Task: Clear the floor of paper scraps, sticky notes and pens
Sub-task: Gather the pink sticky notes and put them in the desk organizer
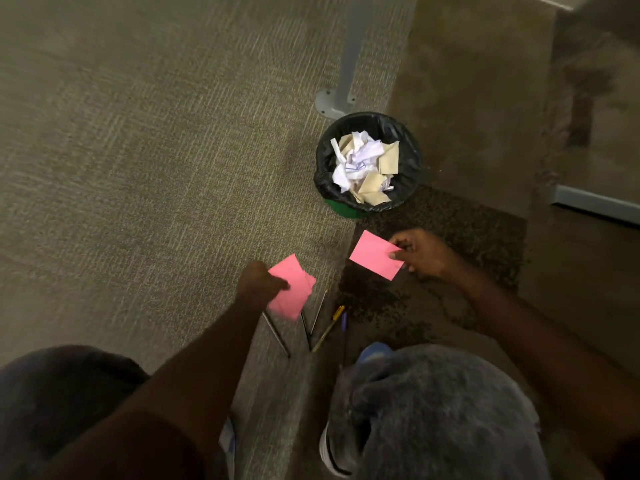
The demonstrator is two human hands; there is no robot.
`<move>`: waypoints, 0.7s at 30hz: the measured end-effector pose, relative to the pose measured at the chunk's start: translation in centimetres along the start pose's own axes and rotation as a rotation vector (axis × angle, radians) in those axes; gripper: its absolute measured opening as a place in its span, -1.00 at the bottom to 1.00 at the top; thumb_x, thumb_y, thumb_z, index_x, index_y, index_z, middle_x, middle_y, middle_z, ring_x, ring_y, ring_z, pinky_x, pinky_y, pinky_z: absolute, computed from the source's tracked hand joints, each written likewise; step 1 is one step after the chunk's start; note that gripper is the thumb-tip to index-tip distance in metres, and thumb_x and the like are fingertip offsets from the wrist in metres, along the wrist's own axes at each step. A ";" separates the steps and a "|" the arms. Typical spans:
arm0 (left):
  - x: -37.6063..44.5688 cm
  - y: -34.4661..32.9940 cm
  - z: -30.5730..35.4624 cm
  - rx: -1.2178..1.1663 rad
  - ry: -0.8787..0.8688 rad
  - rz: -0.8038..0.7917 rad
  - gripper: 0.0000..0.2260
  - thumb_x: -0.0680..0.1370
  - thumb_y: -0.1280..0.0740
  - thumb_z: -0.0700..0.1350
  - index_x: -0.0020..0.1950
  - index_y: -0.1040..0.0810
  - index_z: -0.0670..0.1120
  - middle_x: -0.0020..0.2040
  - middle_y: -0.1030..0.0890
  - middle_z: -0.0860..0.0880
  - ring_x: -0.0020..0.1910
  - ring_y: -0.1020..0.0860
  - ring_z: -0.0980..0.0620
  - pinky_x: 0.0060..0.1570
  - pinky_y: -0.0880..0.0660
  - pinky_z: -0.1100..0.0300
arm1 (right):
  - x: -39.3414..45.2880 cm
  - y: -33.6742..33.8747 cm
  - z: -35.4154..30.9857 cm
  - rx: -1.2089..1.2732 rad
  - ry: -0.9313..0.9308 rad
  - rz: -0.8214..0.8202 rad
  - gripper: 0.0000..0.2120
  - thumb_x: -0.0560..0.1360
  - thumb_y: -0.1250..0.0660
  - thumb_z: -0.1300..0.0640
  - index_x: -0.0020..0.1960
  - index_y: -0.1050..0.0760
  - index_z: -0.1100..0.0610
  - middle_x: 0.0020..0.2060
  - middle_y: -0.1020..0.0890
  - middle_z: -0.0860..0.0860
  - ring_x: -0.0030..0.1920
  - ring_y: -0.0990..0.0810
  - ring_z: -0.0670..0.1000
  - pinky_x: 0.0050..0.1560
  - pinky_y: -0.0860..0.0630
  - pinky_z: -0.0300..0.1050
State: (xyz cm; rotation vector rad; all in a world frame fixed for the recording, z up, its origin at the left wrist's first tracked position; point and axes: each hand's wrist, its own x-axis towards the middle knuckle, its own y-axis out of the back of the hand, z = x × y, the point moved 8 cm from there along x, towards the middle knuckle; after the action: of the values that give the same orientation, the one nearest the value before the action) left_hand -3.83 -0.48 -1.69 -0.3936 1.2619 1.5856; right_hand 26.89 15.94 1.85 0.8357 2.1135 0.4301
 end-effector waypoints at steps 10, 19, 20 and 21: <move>-11.9 11.4 9.2 0.207 -0.238 0.104 -0.66 0.36 -0.47 -0.15 0.13 -0.68 -0.09 0.02 -0.71 -0.15 -0.04 -0.67 -0.12 -0.03 -0.62 0.07 | -9.9 8.8 -10.8 0.031 -0.045 0.039 -0.82 0.54 -0.39 0.19 -0.13 -0.58 -0.09 -0.25 -0.69 -0.05 -0.36 -0.65 -0.16 -0.44 -0.55 -0.30; -24.1 24.4 16.5 0.029 -0.388 0.127 -0.86 0.35 -0.53 -0.16 -0.13 -0.67 -0.12 -0.32 -0.59 -0.03 -0.31 -0.55 0.00 -0.41 -0.29 0.28 | -21.4 16.7 -25.1 0.285 -0.004 0.209 -0.80 0.56 -0.37 0.27 -0.14 -0.59 -0.01 -0.25 -0.67 0.14 -0.37 -0.55 -0.12 -0.39 -0.47 -0.21; -25.4 26.0 17.3 -0.026 -0.389 0.133 -0.85 0.35 -0.54 -0.19 -0.12 -0.68 -0.14 -0.30 -0.61 -0.04 -0.31 -0.55 0.01 -0.39 -0.32 0.27 | -22.8 17.8 -26.9 0.311 0.010 0.242 -0.79 0.56 -0.37 0.28 -0.14 -0.59 0.00 -0.25 -0.68 0.13 -0.36 -0.55 -0.11 -0.38 -0.48 -0.18; -26.7 27.5 18.3 -0.089 -0.387 0.136 -0.84 0.36 -0.53 -0.21 -0.09 -0.68 -0.17 -0.26 -0.64 -0.07 -0.28 -0.56 0.02 -0.35 -0.37 0.26 | -24.1 18.9 -28.6 0.331 0.023 0.275 -0.79 0.56 -0.37 0.28 -0.14 -0.59 0.00 -0.25 -0.68 0.11 -0.34 -0.56 -0.09 -0.36 -0.49 -0.15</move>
State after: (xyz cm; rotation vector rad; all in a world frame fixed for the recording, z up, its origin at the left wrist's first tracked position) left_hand -10.09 3.89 40.07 -0.0489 0.9378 1.7372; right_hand 23.30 12.45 43.51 1.3271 2.1293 0.2320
